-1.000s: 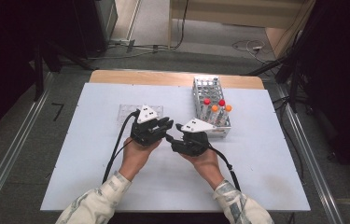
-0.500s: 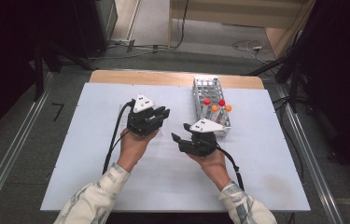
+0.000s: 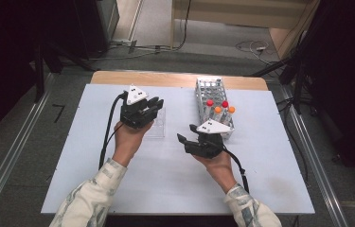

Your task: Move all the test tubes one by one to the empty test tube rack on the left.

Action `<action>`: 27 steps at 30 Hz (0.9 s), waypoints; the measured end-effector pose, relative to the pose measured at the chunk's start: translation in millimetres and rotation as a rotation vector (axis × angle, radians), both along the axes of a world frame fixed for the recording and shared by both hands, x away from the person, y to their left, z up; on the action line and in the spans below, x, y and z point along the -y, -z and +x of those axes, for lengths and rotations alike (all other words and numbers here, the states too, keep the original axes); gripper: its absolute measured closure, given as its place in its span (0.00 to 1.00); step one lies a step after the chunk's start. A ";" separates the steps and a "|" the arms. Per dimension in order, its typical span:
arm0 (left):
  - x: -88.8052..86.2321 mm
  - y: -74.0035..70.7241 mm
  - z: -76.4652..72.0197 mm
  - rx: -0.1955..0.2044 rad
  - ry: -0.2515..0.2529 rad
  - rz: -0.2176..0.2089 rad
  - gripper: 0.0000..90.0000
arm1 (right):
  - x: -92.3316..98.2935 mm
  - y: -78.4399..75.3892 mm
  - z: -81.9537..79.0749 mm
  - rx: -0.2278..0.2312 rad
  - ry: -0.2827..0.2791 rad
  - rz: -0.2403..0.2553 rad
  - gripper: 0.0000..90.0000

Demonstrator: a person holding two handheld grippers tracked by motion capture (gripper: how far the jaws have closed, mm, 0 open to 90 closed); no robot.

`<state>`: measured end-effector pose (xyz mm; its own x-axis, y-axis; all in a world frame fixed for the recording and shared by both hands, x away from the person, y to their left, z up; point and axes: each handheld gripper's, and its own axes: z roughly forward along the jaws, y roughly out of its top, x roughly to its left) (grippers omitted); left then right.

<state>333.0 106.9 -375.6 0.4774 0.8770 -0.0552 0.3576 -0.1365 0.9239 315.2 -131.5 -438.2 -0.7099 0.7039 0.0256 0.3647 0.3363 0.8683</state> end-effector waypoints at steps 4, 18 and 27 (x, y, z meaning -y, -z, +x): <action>2.4 2.8 2.2 0.011 -0.012 0.014 0.85 | 0.8 -0.2 0.2 0.002 0.001 0.000 0.42; 6.8 31.5 7.7 -0.044 -0.023 0.048 0.85 | 2.7 -0.3 0.2 0.001 0.009 0.003 0.42; 7.0 56.6 11.3 -0.096 -0.025 0.064 0.85 | 2.7 0.2 0.3 -0.001 0.010 0.002 0.42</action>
<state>344.3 99.9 -432.1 0.4509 0.8915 -0.0429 0.4481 -0.1845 0.8747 315.5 -134.2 -438.4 -0.7027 0.7110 0.0276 0.3690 0.3310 0.8685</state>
